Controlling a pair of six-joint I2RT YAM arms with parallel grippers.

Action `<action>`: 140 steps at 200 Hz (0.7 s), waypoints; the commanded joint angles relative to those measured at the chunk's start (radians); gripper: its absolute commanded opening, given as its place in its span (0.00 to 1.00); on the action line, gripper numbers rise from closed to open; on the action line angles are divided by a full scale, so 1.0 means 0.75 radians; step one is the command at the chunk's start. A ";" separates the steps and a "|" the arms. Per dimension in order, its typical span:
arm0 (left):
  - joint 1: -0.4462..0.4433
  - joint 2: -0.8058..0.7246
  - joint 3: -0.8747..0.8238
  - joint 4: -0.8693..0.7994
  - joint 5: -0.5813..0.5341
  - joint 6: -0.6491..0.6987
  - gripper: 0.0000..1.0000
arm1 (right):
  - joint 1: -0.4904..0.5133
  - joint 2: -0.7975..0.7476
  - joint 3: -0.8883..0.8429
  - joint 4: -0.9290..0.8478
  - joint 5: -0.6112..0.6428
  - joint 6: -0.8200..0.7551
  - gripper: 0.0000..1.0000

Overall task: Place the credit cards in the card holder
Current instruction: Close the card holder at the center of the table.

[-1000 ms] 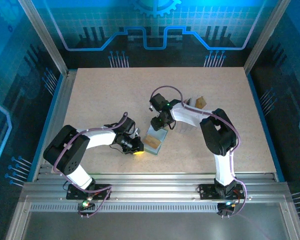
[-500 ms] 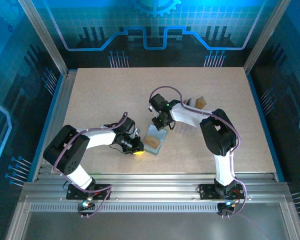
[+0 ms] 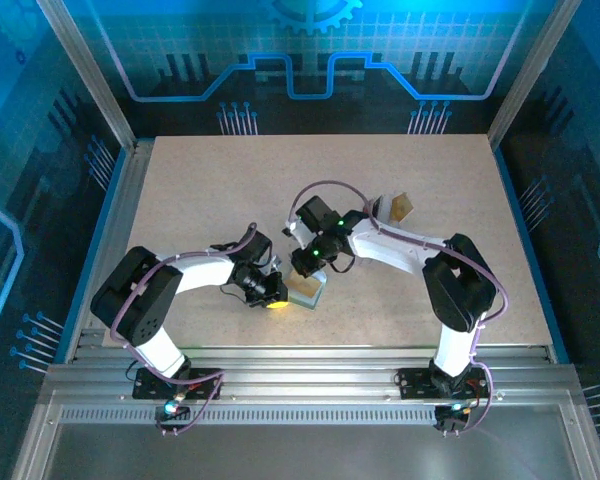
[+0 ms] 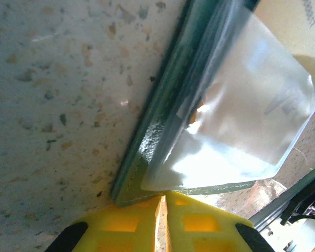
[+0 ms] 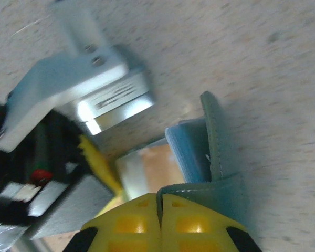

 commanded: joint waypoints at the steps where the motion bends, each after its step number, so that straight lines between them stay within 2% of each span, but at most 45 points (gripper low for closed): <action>1: 0.032 0.073 0.032 0.117 -0.221 0.007 0.12 | 0.040 0.025 -0.069 0.059 -0.185 0.098 0.00; 56: 0.026 0.093 0.050 0.143 -0.210 -0.003 0.12 | 0.068 0.104 -0.260 0.293 -0.374 0.315 0.00; 97: 0.030 0.095 0.089 0.126 -0.215 0.003 0.13 | 0.081 0.212 -0.330 0.384 -0.430 0.403 0.00; 135: 0.056 0.010 0.053 0.114 -0.199 -0.011 0.23 | 0.065 0.271 -0.313 0.335 -0.399 0.393 0.00; 140: 0.060 -0.015 0.044 0.108 -0.192 -0.013 0.25 | 0.059 0.265 -0.309 0.326 -0.382 0.391 0.03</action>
